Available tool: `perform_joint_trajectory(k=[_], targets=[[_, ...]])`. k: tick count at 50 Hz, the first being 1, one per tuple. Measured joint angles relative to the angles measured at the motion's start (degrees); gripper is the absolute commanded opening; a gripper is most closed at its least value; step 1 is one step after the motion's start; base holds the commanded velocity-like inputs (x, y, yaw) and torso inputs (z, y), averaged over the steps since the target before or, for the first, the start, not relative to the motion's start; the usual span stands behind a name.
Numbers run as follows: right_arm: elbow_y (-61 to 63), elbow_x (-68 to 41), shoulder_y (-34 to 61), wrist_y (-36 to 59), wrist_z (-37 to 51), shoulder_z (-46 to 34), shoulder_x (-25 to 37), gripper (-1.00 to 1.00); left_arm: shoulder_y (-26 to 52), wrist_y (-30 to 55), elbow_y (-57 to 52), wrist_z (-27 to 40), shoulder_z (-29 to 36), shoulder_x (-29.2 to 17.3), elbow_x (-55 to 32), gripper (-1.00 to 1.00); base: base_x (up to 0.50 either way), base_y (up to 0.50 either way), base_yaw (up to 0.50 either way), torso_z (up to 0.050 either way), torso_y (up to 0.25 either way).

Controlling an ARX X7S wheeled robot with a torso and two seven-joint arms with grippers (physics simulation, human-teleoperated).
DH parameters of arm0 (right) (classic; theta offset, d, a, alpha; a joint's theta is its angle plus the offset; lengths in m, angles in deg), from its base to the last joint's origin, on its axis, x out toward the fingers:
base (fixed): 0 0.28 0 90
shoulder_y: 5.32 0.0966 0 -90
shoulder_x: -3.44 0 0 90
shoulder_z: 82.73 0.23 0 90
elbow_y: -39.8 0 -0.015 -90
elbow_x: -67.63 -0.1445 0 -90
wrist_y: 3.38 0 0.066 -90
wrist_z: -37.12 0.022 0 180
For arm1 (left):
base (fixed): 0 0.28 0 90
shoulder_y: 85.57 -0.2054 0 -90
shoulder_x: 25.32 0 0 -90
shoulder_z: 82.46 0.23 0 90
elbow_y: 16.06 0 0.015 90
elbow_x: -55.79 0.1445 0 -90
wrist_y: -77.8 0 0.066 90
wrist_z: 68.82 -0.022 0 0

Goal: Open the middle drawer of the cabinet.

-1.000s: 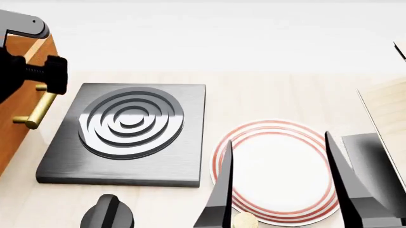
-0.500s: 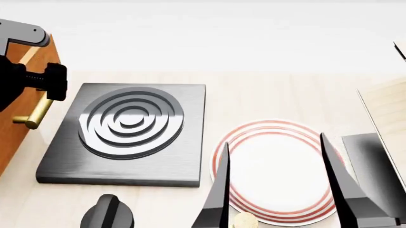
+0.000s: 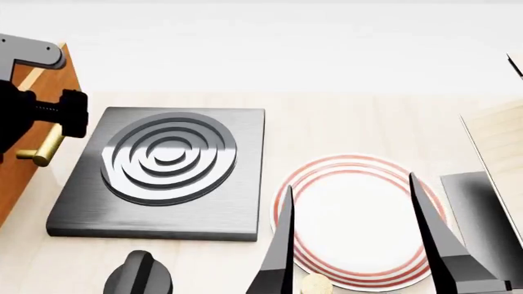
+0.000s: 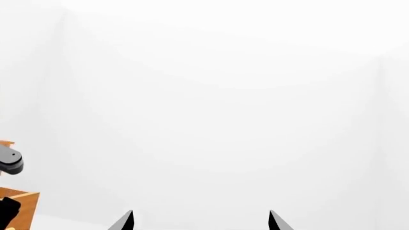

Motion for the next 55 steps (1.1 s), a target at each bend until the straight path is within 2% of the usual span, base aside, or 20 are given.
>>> perform_joint_trajectory(k=[26, 55], targets=[[-0.2, -0.2, 0.3, -0.1, 0.1, -0.4, 0.2, 1.0, -2.1, 1.3, 0.1, -2.1, -17.1, 1.5, 16.8, 1.0, 0.0, 0.0, 0.0, 0.0, 0.0], [-0.4, -0.2, 0.5, -0.3, 0.2, -1.0, 0.3, 1.0, -2.9, 1.1, -0.1, -2.7, -25.2, 2.0, 24.5, 1.0, 0.0, 0.0, 0.0, 0.0, 0.0]])
